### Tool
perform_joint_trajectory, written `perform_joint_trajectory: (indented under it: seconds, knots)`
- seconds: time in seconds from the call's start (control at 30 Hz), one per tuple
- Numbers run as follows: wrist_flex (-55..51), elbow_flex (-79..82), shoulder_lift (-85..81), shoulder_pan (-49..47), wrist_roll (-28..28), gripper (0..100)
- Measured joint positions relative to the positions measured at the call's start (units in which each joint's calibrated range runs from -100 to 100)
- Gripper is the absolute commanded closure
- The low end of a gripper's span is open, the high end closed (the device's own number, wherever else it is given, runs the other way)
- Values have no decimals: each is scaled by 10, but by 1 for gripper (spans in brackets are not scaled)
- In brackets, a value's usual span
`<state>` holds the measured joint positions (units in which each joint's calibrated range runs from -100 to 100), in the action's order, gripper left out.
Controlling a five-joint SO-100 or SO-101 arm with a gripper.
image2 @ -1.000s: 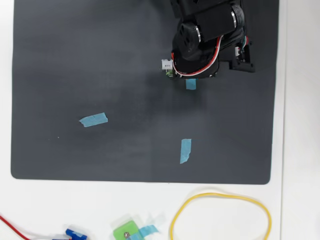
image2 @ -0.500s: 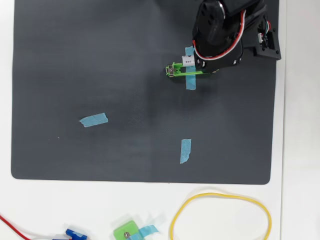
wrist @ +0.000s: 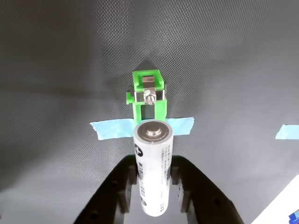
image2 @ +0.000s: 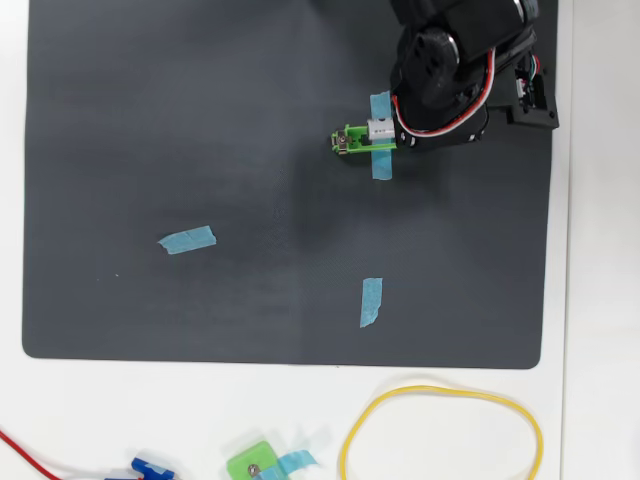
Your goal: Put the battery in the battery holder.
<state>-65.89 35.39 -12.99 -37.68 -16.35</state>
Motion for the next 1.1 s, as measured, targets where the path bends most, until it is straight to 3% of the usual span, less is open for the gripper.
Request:
perform_joint_trajectory:
  seconds: [1.1]
  knots:
    - [41,3,56,25,2,100]
